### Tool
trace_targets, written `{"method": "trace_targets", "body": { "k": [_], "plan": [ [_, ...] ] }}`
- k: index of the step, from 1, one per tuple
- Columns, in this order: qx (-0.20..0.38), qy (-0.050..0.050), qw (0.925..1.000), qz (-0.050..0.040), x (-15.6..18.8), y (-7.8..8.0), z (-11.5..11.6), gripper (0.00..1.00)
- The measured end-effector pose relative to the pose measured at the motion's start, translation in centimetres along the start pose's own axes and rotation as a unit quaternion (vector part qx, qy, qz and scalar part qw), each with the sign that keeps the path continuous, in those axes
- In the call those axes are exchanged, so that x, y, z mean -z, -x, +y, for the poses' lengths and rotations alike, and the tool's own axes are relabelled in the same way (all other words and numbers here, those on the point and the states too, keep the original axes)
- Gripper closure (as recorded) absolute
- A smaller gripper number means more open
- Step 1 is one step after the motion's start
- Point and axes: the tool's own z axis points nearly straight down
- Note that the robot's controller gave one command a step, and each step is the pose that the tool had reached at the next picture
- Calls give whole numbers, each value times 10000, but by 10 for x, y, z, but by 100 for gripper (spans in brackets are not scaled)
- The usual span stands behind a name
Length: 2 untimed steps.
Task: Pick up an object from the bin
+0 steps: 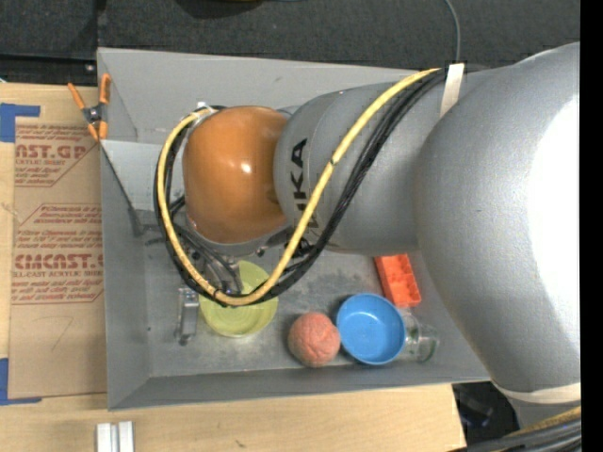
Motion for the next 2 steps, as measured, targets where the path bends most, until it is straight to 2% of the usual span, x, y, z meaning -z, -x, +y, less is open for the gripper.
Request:
{"method": "trace_targets", "body": {
  "k": [1,2],
  "plan": [
    [2566,4,9665,43,-101,56,-10,0],
    [2950,12,9555,-31,-45,64,2,0]
  ]
}}
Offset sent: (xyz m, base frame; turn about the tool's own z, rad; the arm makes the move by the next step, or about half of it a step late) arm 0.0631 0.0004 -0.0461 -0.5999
